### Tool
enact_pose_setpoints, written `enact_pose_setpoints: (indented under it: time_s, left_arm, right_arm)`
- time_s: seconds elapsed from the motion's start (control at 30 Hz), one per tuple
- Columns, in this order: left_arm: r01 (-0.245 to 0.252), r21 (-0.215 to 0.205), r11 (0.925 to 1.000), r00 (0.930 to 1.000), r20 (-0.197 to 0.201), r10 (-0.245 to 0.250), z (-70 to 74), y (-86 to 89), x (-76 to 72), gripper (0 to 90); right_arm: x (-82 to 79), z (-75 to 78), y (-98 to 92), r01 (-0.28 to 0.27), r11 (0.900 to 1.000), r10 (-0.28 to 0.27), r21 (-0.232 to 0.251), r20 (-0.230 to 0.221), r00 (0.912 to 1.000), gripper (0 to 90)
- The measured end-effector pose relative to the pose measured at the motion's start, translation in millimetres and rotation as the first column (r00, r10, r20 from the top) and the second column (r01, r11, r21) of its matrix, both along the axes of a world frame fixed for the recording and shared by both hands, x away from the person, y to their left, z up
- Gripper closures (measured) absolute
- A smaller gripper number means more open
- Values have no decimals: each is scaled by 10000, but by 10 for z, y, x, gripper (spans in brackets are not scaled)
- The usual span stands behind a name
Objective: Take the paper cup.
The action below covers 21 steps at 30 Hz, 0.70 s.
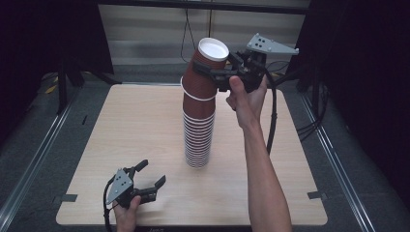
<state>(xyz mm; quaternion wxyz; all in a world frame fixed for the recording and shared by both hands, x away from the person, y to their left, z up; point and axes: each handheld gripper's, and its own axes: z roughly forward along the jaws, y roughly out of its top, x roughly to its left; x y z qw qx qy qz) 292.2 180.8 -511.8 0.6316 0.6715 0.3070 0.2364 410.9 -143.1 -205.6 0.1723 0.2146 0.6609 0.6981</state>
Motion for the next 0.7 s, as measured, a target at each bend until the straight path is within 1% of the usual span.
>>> enact_pose_setpoints:
  time_s: [0.03, 0.1, 0.17, 0.3, 0.37, 0.5, 0.7]
  left_arm:
    - [-17, -3, 10000, 10000, -8, 17, 0, -1, 1, 159]
    - [-23, 24, 10000, 9999, -99, 24, 2, 2, 8, 159]
    - [-50, -20, 10000, 10000, -67, 50, 1, 1, 5, 159]
    - [-16, -18, 10000, 10000, -53, 16, 1, 2, 4, 158]
    - [-28, -13, 10000, 10000, -24, 28, 0, 2, 2, 159]
    - [-24, -5, 10000, 10000, -37, 24, 1, 3, 3, 158]
    - [-25, -8, 10000, 10000, -40, 25, 1, 0, 3, 158]
  right_arm:
    - [0, 0, 0, 0, 10000, 0, 0, 0, 10000, 219]
    - [9, 25, -14, -32, 9996, 31, 290, 15, 10000, 219]
    - [0, 54, -18, -45, 9990, 40, 448, 124, 9999, 219]
    - [-22, 92, -19, -38, 9985, 24, 542, 261, 9997, 220]
    - [-28, 115, -37, -11, 9975, -12, 707, 315, 9995, 220]
    - [-35, 141, -67, -48, 9963, 20, 863, 322, 9995, 220]
    - [-86, 199, -115, 11, 9957, -39, 926, 301, 9995, 220]
